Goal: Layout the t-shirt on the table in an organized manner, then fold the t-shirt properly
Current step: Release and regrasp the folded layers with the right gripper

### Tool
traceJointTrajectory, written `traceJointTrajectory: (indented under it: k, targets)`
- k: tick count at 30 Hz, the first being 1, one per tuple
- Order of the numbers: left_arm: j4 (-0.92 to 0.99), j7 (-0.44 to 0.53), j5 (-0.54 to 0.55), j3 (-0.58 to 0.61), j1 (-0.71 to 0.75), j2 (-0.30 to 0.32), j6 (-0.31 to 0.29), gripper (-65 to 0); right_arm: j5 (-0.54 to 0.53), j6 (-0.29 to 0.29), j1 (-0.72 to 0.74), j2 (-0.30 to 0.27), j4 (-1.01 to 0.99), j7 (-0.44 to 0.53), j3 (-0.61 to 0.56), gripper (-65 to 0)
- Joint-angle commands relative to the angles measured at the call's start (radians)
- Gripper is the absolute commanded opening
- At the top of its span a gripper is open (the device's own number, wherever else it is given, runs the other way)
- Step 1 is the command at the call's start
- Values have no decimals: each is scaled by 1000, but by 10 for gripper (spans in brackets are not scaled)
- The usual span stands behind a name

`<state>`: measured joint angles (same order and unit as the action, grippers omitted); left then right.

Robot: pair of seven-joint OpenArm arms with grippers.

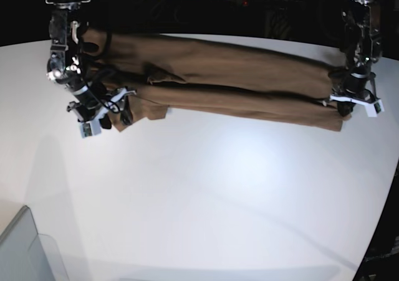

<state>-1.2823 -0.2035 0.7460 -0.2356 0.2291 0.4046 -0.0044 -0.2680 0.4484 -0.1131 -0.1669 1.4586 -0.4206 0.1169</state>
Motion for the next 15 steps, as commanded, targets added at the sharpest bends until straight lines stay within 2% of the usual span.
traceJointTrajectory:
  k: [1,11,13,15]
  targets:
    - [-3,-14,-1,-3,0,14,5,-647,-9,3,22,-12,-3,24,4,-285]
    - [-3,-14,-1,-3,-1,14,5,-647,-9,3,48,-26,-117,27,-16,-290]
    - [-3,-14,-1,-3,-1,14,5,-647,-9,3,40,-26,-123,58,-23,-340]
    - [-3,-14,-1,-3,-1,14,5,-647,-7,3,25,-27,-123,81,-36,-439]
